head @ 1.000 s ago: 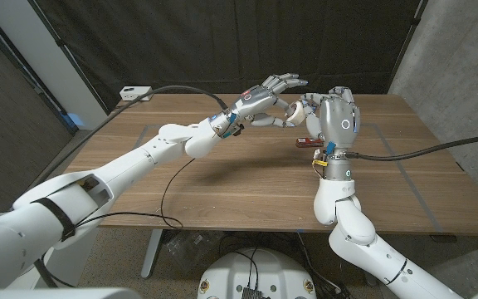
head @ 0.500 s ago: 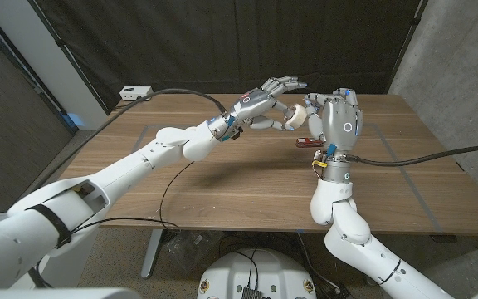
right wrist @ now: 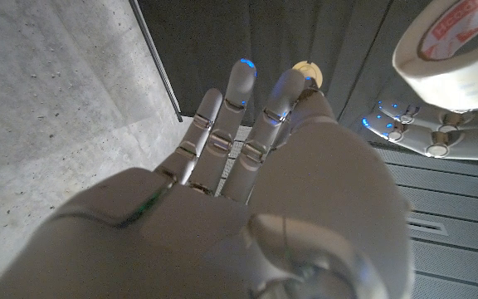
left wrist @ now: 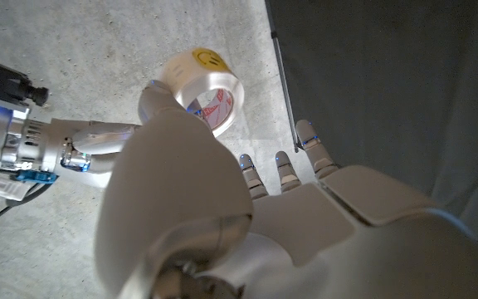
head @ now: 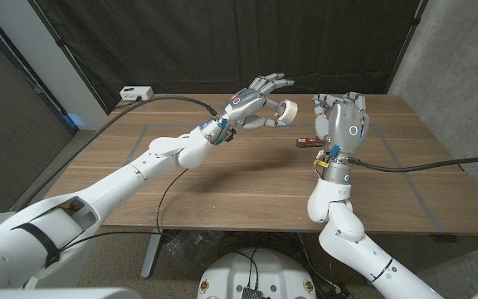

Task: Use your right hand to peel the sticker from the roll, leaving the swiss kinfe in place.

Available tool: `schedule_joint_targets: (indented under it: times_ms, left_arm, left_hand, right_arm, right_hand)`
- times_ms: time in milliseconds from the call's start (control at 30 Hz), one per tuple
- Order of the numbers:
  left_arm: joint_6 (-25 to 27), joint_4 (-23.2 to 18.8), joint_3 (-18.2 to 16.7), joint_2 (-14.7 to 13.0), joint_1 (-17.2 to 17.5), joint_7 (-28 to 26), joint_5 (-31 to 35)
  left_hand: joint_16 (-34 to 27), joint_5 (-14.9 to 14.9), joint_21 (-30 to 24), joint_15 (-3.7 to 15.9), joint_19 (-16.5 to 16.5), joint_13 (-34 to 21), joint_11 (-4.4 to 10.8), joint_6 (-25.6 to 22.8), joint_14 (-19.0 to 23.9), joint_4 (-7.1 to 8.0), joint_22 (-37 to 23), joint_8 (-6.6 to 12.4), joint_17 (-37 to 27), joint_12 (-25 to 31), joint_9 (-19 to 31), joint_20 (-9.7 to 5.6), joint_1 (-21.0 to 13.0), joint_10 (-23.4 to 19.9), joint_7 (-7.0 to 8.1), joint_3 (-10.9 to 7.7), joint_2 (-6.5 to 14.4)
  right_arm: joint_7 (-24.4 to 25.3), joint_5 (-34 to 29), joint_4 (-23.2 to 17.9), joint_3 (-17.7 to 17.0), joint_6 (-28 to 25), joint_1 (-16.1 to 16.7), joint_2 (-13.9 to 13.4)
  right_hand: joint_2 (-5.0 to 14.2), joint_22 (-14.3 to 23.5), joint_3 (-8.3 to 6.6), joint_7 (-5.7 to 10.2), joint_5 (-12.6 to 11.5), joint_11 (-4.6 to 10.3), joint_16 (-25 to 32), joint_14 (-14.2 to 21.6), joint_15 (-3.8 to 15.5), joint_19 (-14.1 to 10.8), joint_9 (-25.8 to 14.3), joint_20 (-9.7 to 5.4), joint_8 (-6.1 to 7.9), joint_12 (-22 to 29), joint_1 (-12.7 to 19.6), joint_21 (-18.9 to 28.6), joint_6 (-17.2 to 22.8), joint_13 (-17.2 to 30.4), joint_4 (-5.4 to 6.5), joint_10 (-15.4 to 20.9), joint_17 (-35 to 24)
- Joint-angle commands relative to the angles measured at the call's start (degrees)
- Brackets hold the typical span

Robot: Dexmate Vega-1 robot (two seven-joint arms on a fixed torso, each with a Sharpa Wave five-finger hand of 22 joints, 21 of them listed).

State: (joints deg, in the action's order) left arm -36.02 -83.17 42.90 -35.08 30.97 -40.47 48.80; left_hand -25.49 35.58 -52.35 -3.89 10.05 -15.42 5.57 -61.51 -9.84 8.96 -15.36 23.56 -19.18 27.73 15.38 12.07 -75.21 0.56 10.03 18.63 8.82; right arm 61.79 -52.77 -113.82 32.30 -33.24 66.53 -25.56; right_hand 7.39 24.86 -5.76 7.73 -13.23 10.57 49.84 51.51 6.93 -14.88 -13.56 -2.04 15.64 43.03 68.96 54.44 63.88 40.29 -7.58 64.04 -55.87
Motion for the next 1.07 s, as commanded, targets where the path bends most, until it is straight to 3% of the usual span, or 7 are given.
schedule_joint_targets:
  times_ms: [33,233,400,600,767,967,1067]
  left_arm:
    - [8.5,-3.5,-3.3,-1.4,5.2,-1.6,-0.8]
    - [11.2,-3.3,-4.0,-2.2,6.7,-2.0,-2.3]
    - [13.3,-4.2,-5.3,-3.3,8.3,-2.2,-4.0]
    - [15.2,-4.0,-7.0,-4.5,10.3,-3.1,-6.5]
    - [14.3,-1.5,-7.4,-4.7,10.7,-3.4,-9.0]
    - [13.1,3.0,-6.6,-3.8,9.5,-2.5,-11.6]
    - [14.0,3.1,-6.8,-3.9,9.4,-1.2,-12.8]
  left_hand:
    - [-0.3,-0.3,-0.4,0.59,7.0,0.2,0.32,-1.7,0.3,-0.08,0.2,0.20,0.1,0.4,0.5,0.08,-0.6,-0.7,2.25,-0.39,1.1]
    - [-0.3,-0.6,-0.5,0.68,6.6,0.5,0.28,-1.4,0.6,-0.09,0.6,0.23,0.2,0.3,0.7,0.05,-0.7,-1.2,2.23,-0.65,1.3]
    - [-0.4,-0.9,-0.5,0.73,6.4,0.7,0.38,-1.2,1.1,-0.09,0.9,0.35,0.4,0.4,1.0,0.06,-0.8,-1.9,2.15,-0.84,1.5]
    - [-0.4,-1.3,-0.5,0.79,6.2,0.9,0.59,-1.0,1.4,-0.10,1.2,0.44,0.6,0.5,1.2,0.04,-0.8,-2.6,2.13,-1.02,1.5]
    - [-0.4,-1.5,-0.5,0.79,6.0,1.1,0.61,-1.0,1.7,-0.10,1.4,0.53,0.7,0.4,1.4,0.05,-0.8,-2.8,1.98,-1.13,1.6]
    - [-0.4,-1.8,-0.5,0.87,5.9,1.2,0.72,-0.9,1.8,-0.12,1.7,0.67,0.8,0.4,1.6,0.05,-0.9,-3.2,1.76,-1.28,1.6]
    - [-0.4,-1.9,-0.5,0.86,5.9,1.3,0.75,-0.9,1.9,-0.13,1.8,0.72,0.9,0.3,1.7,0.06,-0.9,-3.2,1.62,-1.37,1.6]
  right_arm:
    - [2.2,-4.6,3.7,-5.3,6.3,2.2,8.2]
    - [2.2,-7.5,5.3,-9.0,11.3,3.5,13.3]
    - [2.2,-8.9,6.0,-11.2,14.2,3.9,15.7]
    - [2.2,-9.4,5.4,-11.1,13.7,4.1,15.5]
    - [2.2,-11.9,5.5,-10.5,14.4,4.5,17.5]
    - [2.2,-11.5,5.5,-6.5,11.3,2.2,14.9]
    - [2.2,-11.3,5.7,-6.6,13.1,1.6,15.1]
  right_hand:
    - [0.31,0.3,0.45,-0.81,0.0,-0.11,0.6,0.5,6.24,0.3,-3.6,-2.35,-0.10,0.3,0.2,0.9,0.5,-0.1,-0.07,0.6,0.1]
    - [0.37,0.4,0.61,-0.77,0.2,-0.11,0.6,0.6,6.23,0.4,-3.8,-2.45,-0.27,0.3,0.1,1.6,0.5,-0.1,0.03,0.7,0.5]
    - [0.41,0.4,0.73,-0.70,0.2,-0.13,0.4,0.6,6.24,0.4,-3.8,-2.46,-0.44,0.2,0.0,2.2,0.6,-0.4,0.09,0.8,0.9]
    - [0.42,0.4,0.86,-0.57,0.3,-0.01,0.7,1.0,6.24,0.5,-3.9,-2.56,-0.60,0.1,0.0,2.8,0.6,-0.5,0.14,0.9,1.0]
    - [0.41,0.4,0.93,-0.58,0.4,-0.01,0.5,0.9,6.25,0.6,-4.0,-2.60,-0.67,0.0,0.0,3.2,0.6,-0.8,0.13,1.0,1.4]
    - [0.40,0.4,1.02,-0.57,0.4,0.05,0.7,1.2,6.25,0.7,-4.1,-2.60,-0.78,0.0,0.0,3.8,0.7,-0.8,0.15,1.1,1.4]
    - [0.39,0.3,1.07,-0.47,0.4,0.17,0.8,1.3,6.25,0.8,-4.1,-2.63,-0.89,0.2,0.0,4.1,0.7,-0.5,0.15,1.0,1.3]
